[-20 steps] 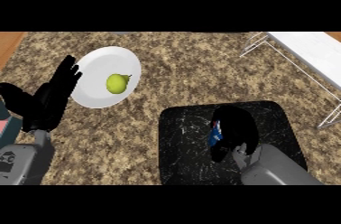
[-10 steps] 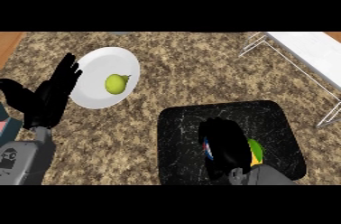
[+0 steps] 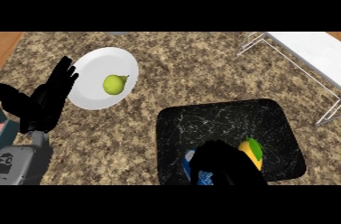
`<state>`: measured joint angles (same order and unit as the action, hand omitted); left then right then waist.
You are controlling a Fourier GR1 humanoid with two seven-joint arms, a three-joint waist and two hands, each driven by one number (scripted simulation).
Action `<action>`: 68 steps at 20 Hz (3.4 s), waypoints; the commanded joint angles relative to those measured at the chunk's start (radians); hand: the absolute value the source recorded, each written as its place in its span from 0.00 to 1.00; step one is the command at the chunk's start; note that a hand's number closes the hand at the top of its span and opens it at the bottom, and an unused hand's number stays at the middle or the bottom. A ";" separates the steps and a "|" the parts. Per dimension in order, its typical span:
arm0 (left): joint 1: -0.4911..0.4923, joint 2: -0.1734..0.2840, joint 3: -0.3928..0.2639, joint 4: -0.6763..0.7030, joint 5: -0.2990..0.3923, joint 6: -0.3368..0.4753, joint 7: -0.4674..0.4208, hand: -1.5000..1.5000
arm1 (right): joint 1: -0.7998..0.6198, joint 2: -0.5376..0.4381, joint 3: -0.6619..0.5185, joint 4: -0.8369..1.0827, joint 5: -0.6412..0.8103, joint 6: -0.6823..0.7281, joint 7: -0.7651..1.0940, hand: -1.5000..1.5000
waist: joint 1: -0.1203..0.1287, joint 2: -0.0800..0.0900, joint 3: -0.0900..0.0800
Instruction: Pick the can from the tray and place it in the tiered shelf
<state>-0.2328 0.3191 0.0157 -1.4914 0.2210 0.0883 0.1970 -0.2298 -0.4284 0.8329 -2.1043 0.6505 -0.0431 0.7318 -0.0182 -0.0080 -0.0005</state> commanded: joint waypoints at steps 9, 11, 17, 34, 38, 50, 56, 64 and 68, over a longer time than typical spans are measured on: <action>-0.021 -0.036 -0.019 0.025 -0.037 0.005 -0.016 0.50 | -0.043 -0.063 -0.486 -0.383 -0.228 0.084 0.158 1.00 | 0.006 0.009 0.000; 0.033 -0.030 -0.019 -0.001 -0.027 -0.016 -0.022 0.50 | -0.098 -0.095 -0.613 -0.359 -0.297 0.144 0.170 1.00 | 0.013 0.008 0.000; -0.059 -0.022 0.019 0.023 -0.005 -0.024 0.022 0.50 | -0.277 -0.167 -0.922 -0.166 -0.484 0.265 0.181 1.00 | 0.010 0.009 0.000; -0.016 -0.067 0.018 0.040 -0.061 -0.045 -0.024 0.50 | -0.245 -0.300 -1.301 0.398 -0.534 0.344 -0.259 1.00 | 0.021 0.011 0.000; -0.027 -0.046 0.038 -0.036 -0.040 -0.051 0.049 0.50 | -0.241 -0.302 -1.302 0.596 -0.478 0.320 -0.446 1.00 | 0.029 0.011 0.001; -0.013 -0.059 0.056 -0.073 -0.064 -0.064 0.074 0.50 | -0.312 -0.433 -1.339 0.961 -0.452 0.347 -0.720 1.00 | 0.028 0.009 0.001; 0.000 -0.092 0.039 -0.028 -0.090 -0.067 0.015 0.50 | -0.380 -0.399 -1.326 1.110 -0.392 0.223 -0.646 1.00 | 0.036 0.013 0.000; -0.060 -0.093 0.057 -0.005 -0.089 -0.065 0.047 0.50 | -0.517 -0.420 -1.354 1.420 -0.355 0.061 -0.938 0.00 | 0.041 0.016 0.002; -0.016 -0.087 0.064 -0.032 -0.075 -0.094 0.036 0.50 | -0.540 -0.473 -1.403 1.492 -0.404 0.087 -1.032 0.00 | 0.038 0.013 0.002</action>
<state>-0.2644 0.2325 0.0742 -1.4995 0.1369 0.0053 0.2266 -0.7341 -0.8704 -0.5426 -0.7061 0.2659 0.0537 -0.2111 0.0195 0.0062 0.0010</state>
